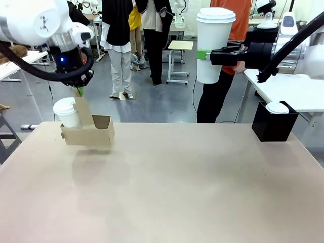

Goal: Pour a drink into a cup and package it in a carrier.
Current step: Position the Cup Carrier in the center of the table.

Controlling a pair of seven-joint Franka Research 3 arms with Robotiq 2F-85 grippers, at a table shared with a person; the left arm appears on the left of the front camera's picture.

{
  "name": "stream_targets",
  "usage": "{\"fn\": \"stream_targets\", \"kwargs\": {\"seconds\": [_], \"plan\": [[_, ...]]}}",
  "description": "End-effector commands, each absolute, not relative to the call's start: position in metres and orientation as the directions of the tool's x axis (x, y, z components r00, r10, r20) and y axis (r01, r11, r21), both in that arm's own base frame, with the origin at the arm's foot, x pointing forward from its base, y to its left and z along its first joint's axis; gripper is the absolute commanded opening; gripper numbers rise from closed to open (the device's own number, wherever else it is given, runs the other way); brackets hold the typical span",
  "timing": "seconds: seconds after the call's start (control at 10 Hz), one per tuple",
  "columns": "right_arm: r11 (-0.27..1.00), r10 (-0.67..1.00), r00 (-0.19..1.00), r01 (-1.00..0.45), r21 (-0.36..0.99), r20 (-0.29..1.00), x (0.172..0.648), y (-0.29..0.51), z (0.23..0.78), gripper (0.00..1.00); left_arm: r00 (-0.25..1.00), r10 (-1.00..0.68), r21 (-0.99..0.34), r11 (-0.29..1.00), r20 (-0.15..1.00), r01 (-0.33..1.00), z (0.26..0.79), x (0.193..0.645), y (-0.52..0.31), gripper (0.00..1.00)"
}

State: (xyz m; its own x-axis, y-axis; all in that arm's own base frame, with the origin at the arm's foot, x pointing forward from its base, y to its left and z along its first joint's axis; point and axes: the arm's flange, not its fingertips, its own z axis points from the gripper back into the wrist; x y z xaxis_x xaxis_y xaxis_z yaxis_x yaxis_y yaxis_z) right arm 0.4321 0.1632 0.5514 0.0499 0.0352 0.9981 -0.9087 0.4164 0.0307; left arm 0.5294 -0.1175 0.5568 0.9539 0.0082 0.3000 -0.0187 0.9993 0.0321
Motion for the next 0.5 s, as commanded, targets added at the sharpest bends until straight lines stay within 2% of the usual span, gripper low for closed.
{"fn": "stream_targets", "kwargs": {"seconds": [0.0,0.1,0.4], "plan": [[0.412,0.032,0.039,-0.911,0.022,0.999,0.431,0.164,0.554,0.81,0.960,0.053,0.010,0.998,0.276,-0.058,0.590,0.496,-0.146,0.01],[0.412,0.032,0.039,-0.911,0.022,0.999,0.431,0.164,0.554,0.81,0.967,0.064,0.007,0.998,0.246,-0.068,0.602,0.476,-0.167,0.01],[0.412,0.032,0.039,-0.911,0.022,0.999,0.431,0.164,0.554,0.81,0.962,0.087,0.018,0.995,0.260,-0.095,0.609,0.404,-0.248,0.01]]}}
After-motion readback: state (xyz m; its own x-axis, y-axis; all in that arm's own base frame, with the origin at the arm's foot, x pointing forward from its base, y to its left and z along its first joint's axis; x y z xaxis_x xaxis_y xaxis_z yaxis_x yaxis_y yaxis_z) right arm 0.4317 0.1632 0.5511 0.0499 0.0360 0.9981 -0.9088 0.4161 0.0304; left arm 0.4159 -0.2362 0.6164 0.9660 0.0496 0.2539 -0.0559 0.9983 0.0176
